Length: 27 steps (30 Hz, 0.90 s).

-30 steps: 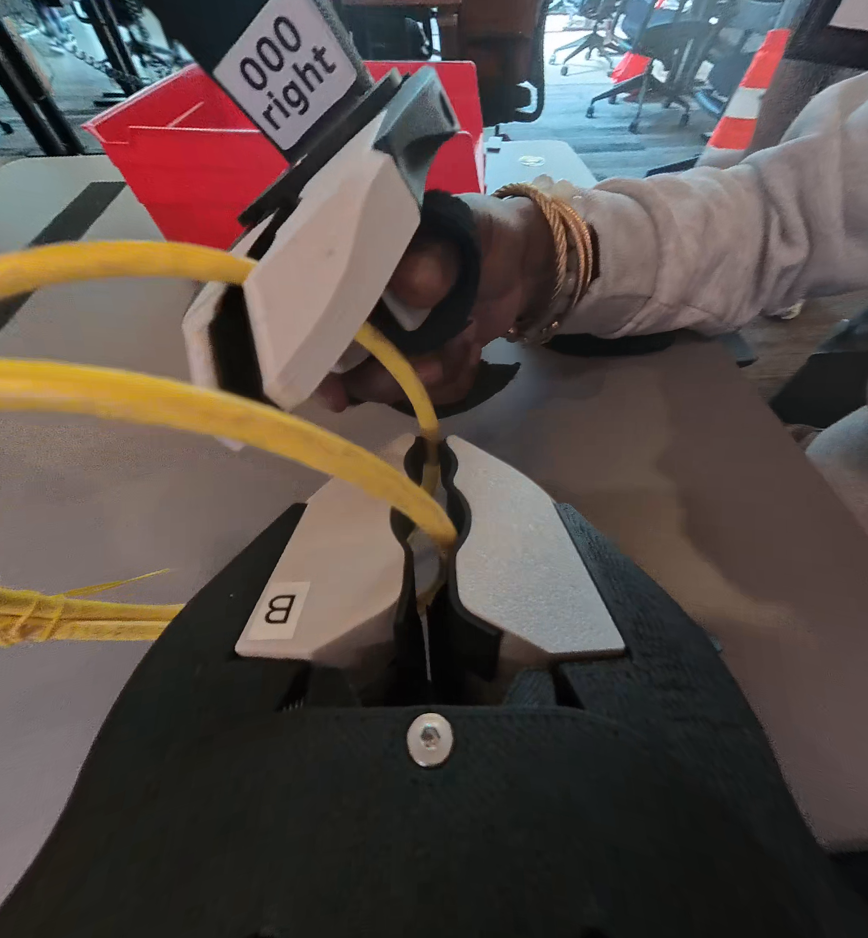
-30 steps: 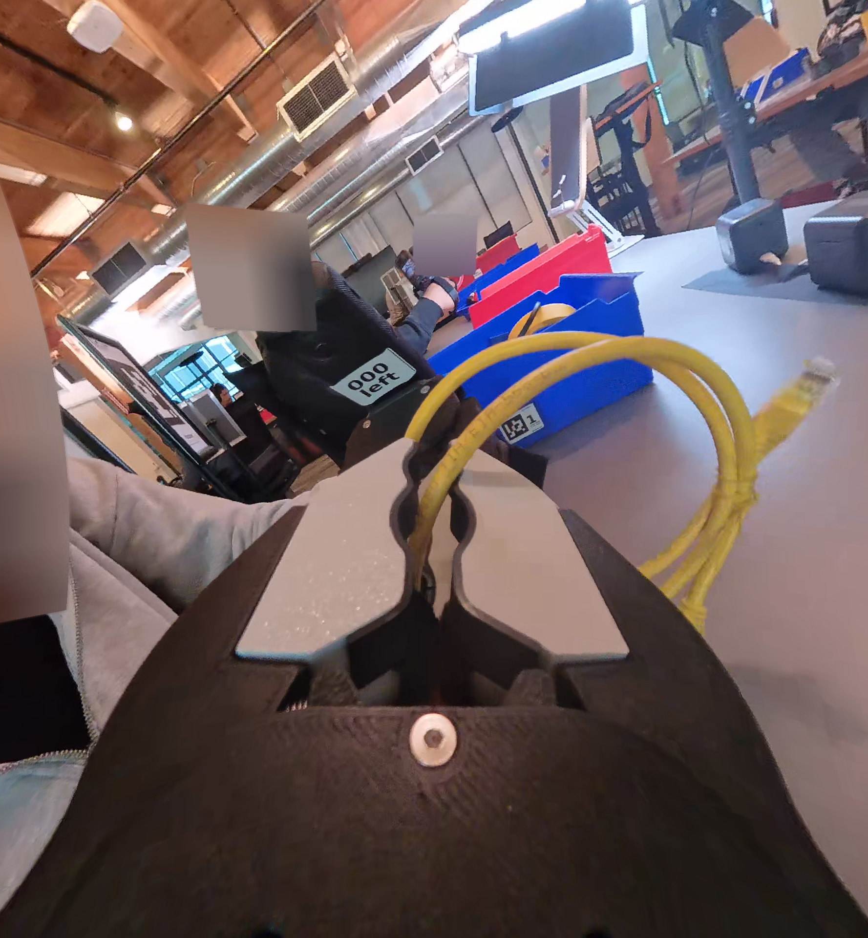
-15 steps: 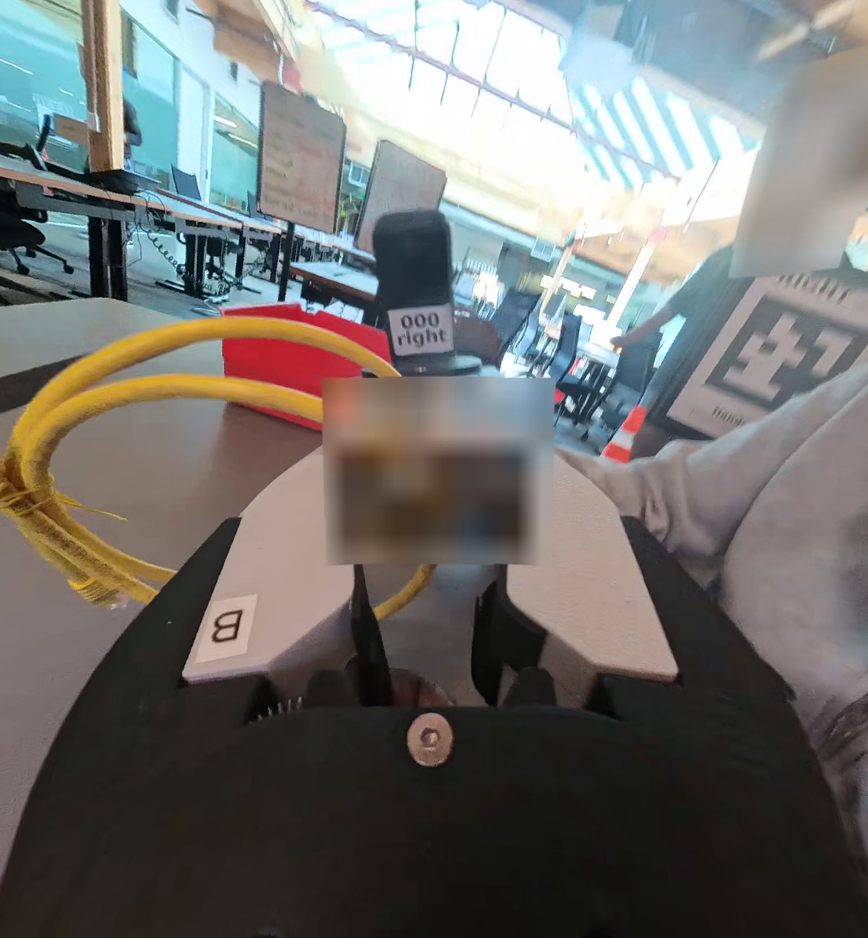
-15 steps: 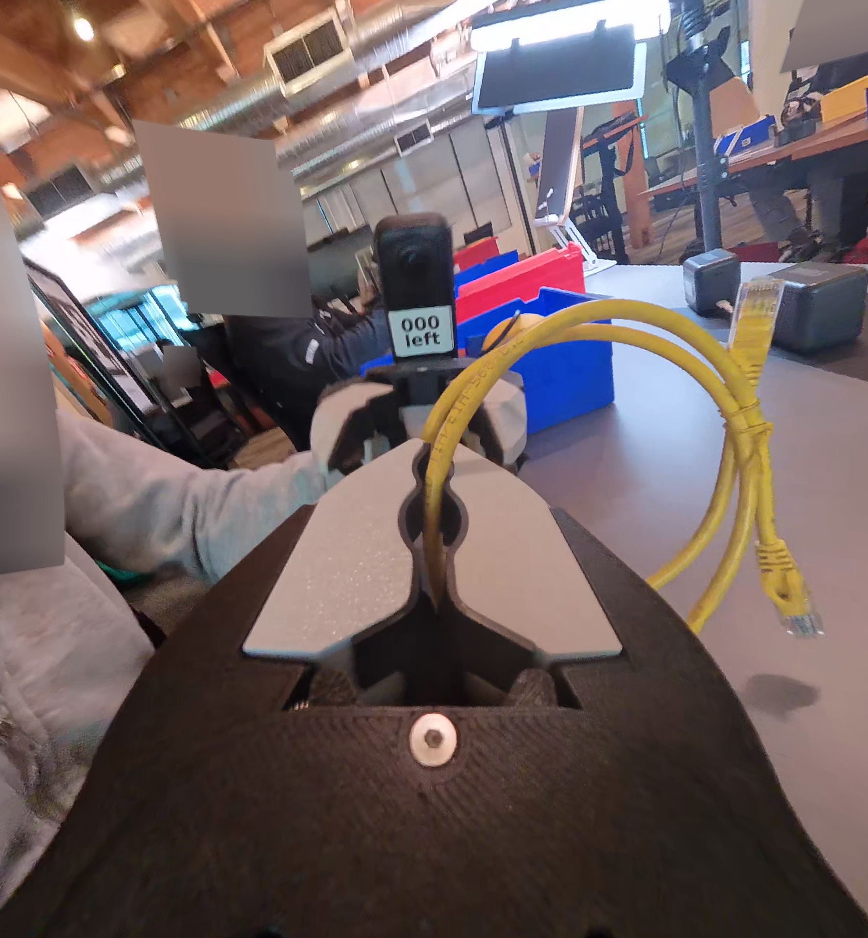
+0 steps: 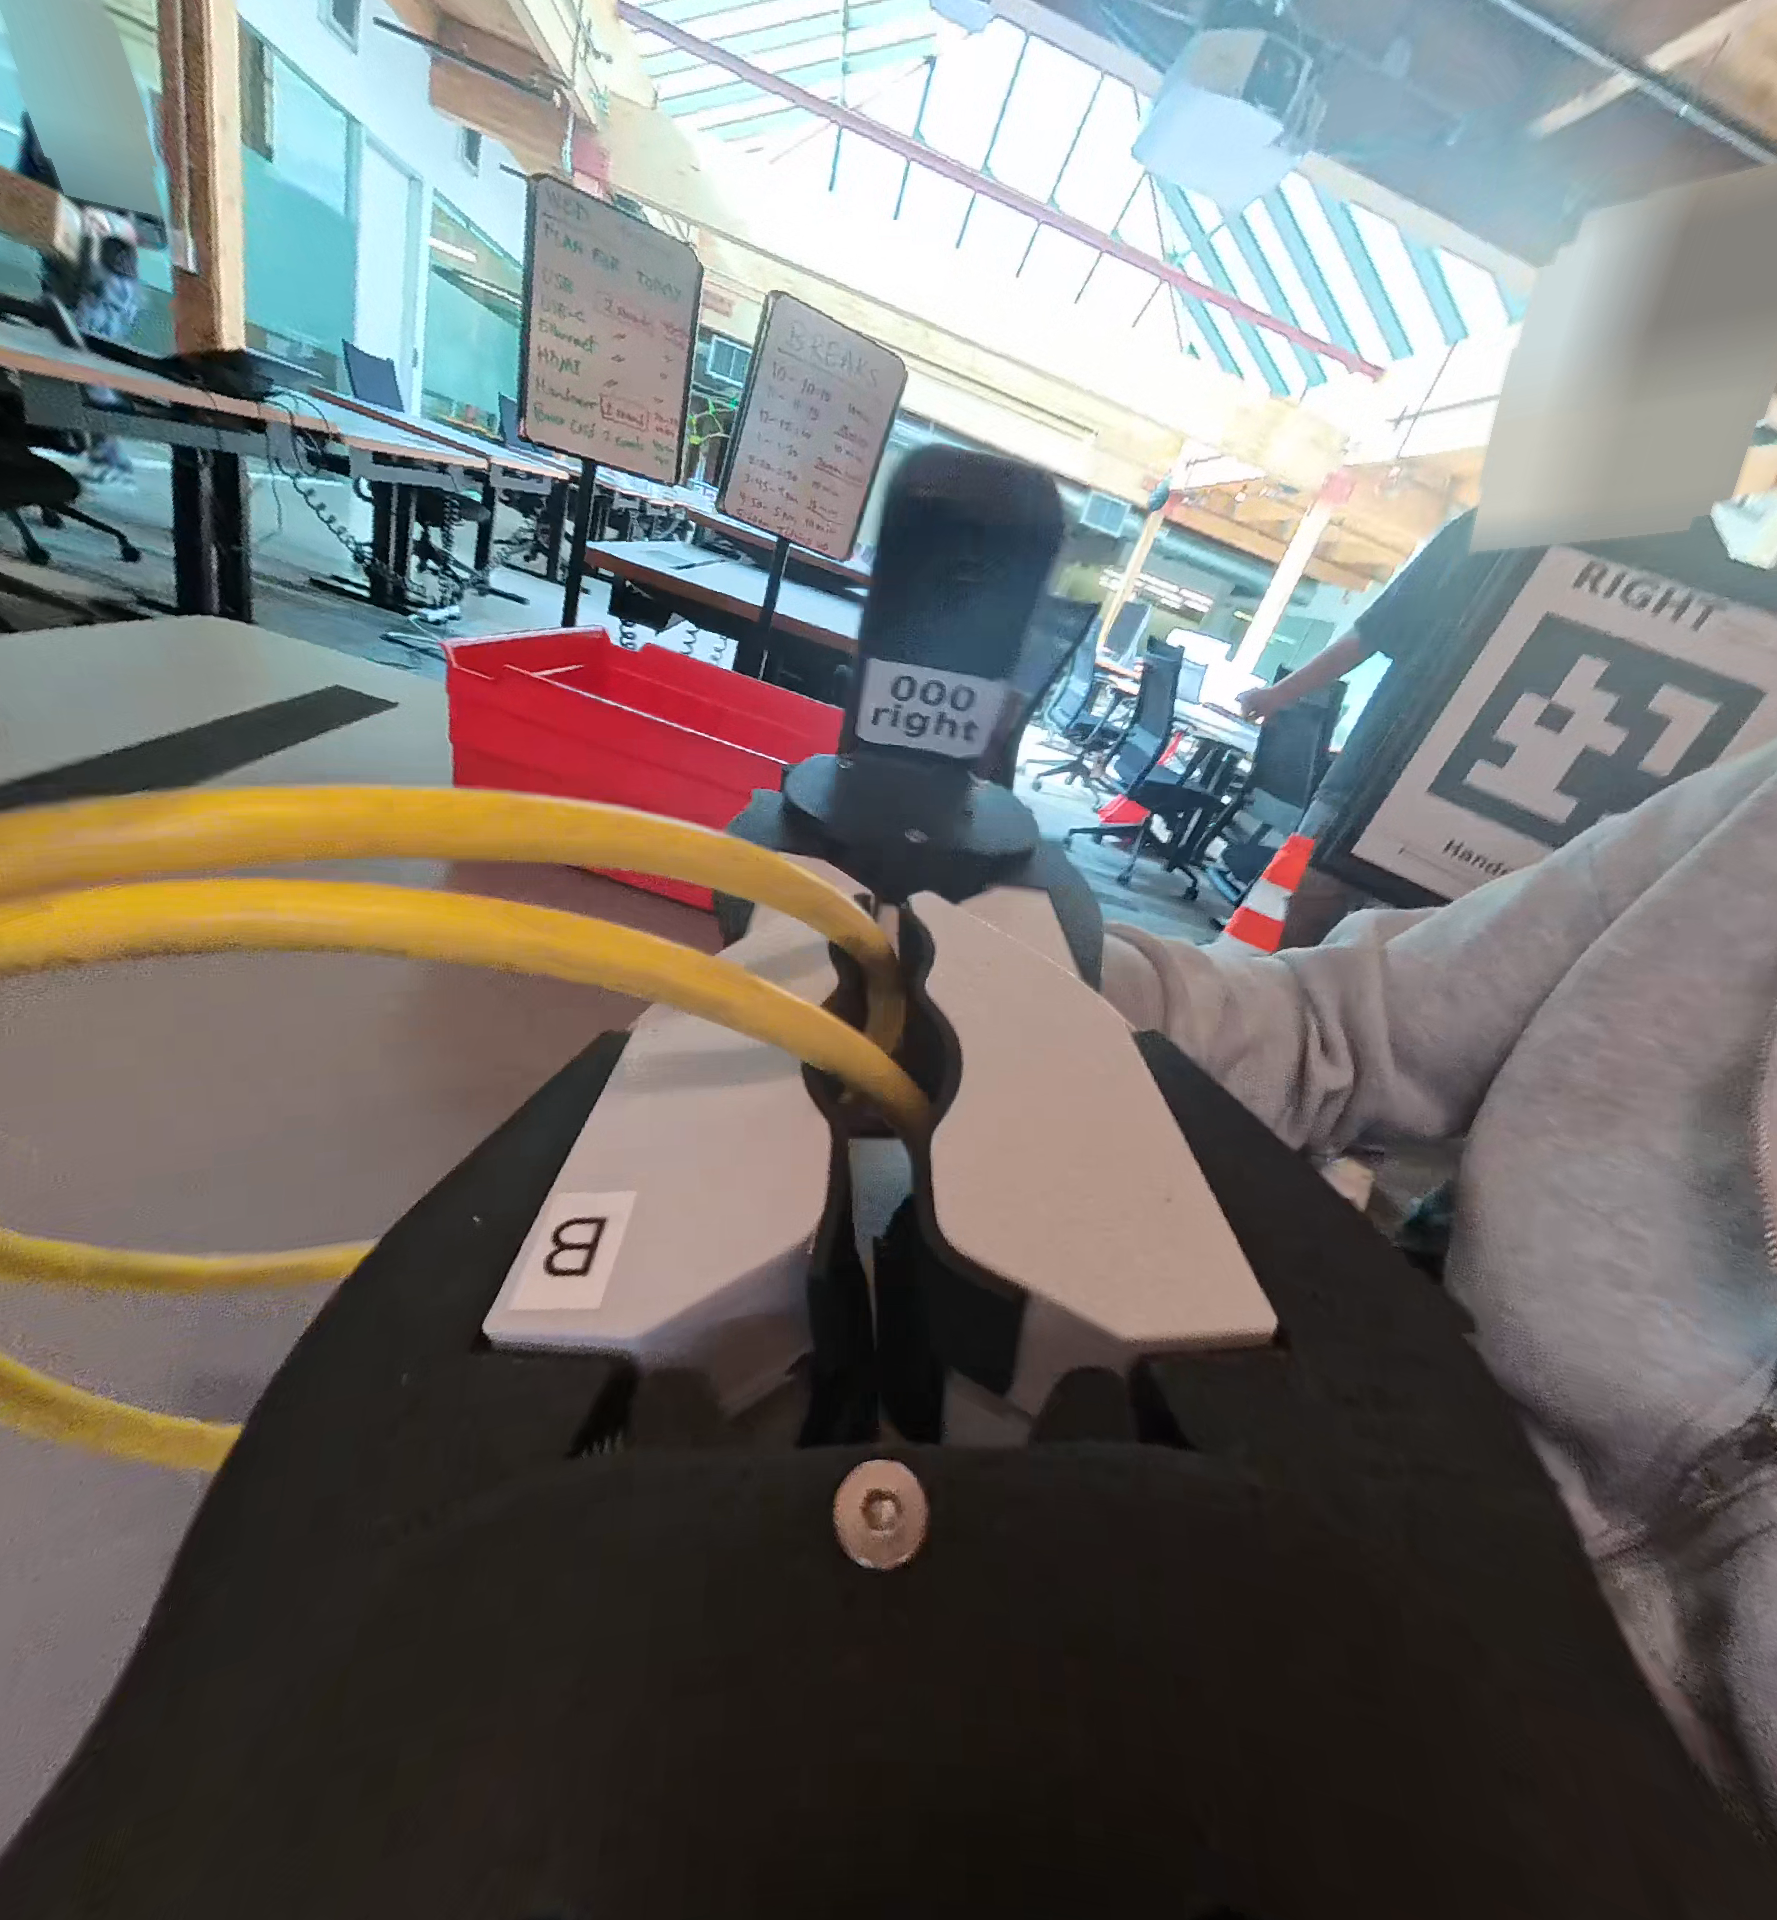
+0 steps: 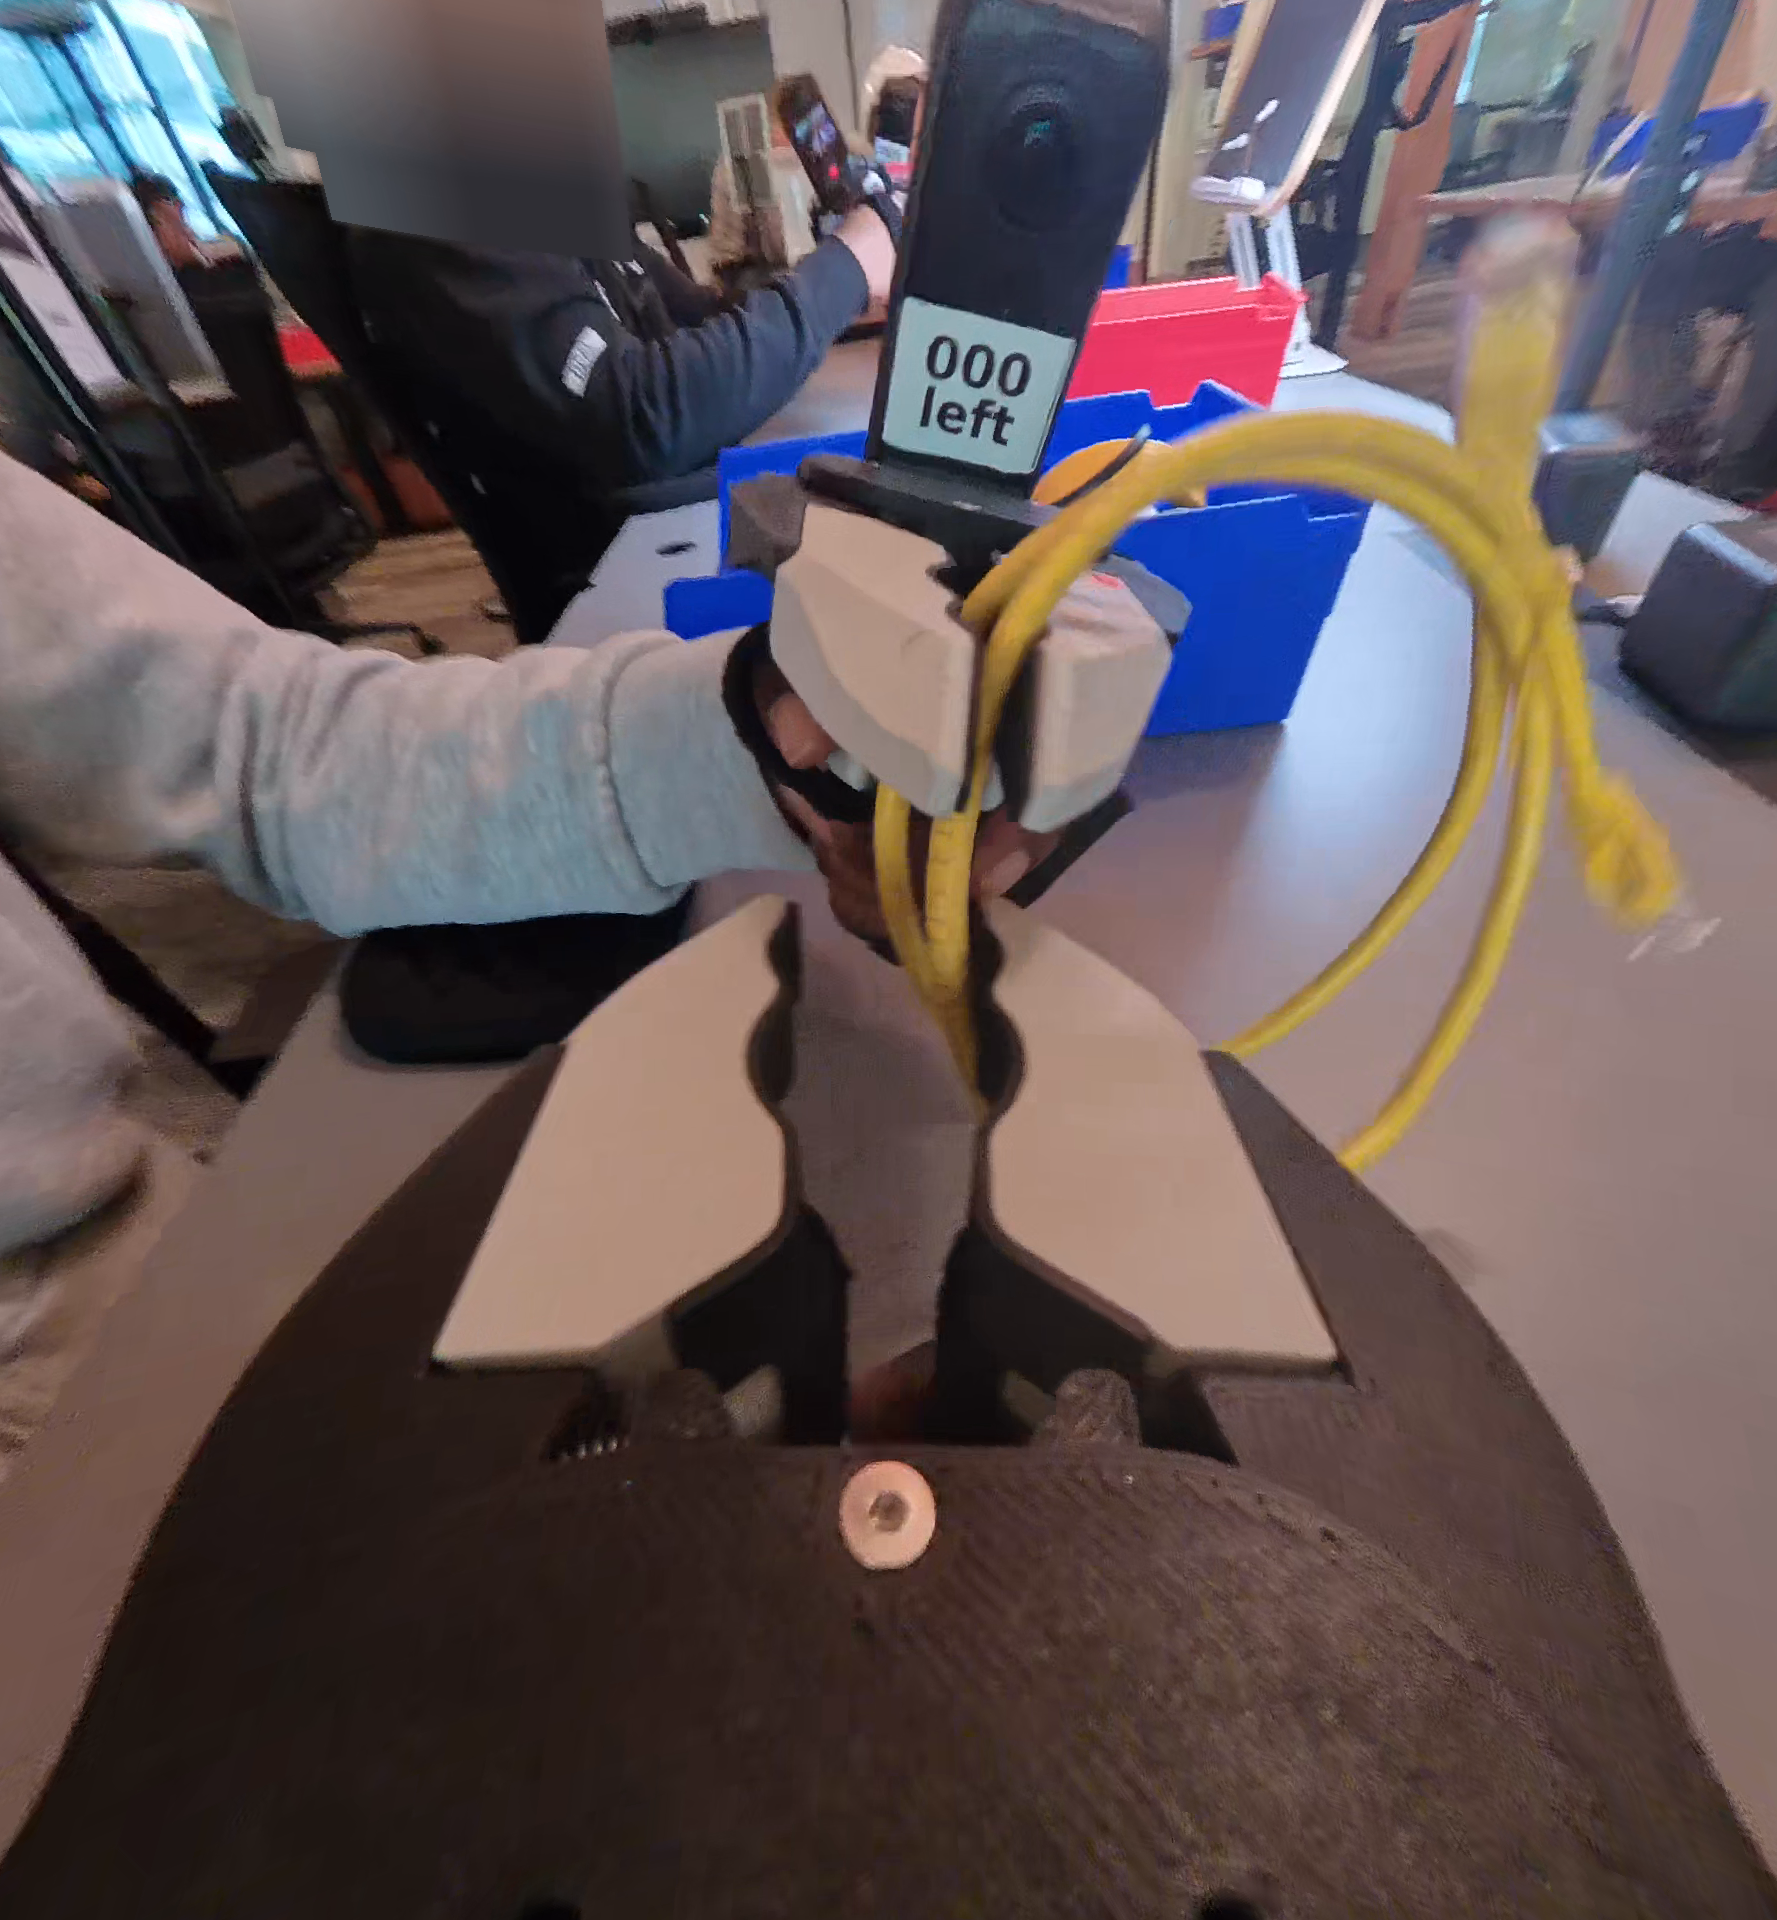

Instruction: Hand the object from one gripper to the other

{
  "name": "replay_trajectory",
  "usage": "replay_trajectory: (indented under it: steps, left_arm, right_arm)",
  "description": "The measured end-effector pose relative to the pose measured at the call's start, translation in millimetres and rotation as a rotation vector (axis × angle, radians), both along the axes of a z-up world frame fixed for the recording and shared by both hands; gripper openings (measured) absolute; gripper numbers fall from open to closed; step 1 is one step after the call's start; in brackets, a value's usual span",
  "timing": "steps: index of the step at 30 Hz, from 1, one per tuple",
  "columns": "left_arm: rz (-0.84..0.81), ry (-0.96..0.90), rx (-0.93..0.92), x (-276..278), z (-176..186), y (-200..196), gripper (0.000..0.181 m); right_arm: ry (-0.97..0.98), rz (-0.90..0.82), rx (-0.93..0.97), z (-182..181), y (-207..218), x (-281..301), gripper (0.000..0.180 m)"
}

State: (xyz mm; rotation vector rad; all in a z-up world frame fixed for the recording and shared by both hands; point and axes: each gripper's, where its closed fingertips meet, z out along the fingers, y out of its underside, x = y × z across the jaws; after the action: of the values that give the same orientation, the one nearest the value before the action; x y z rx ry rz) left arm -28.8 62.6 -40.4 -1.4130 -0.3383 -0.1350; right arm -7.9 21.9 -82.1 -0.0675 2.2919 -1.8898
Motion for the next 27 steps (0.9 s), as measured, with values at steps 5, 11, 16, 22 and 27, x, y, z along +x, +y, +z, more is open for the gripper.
replay_trajectory:
  steps: [5, 11, 16, 22, 27]
  left_arm:
    - [0.023, 0.150, -0.172, 2.7, -18.7, 0.3, 0.004]
    - [-0.038, 0.283, -0.428, 15.6, -57.0, 18.4, 0.004]
    - [-0.047, 0.283, -0.470, 15.9, -66.6, 21.8, 0.004]
    - [-0.056, 0.278, -0.463, 16.1, -66.5, 19.5, 0.004]
    - [-0.075, 0.297, -0.507, 19.7, -72.3, 21.7, 0.004]
  right_arm:
    - [-0.309, 0.039, -0.147, 27.1, 17.5, -13.5, 0.050]
    - [-0.538, 0.025, -0.208, 31.5, 13.8, -21.6, 0.045]
    - [-0.501, 0.013, -0.217, 30.7, 14.2, -21.0, 0.000]
    - [-0.462, 0.021, -0.227, 35.1, 16.2, -18.5, 0.000]
    - [-0.514, 0.055, -0.154, 24.6, 10.2, -12.6, 0.032]
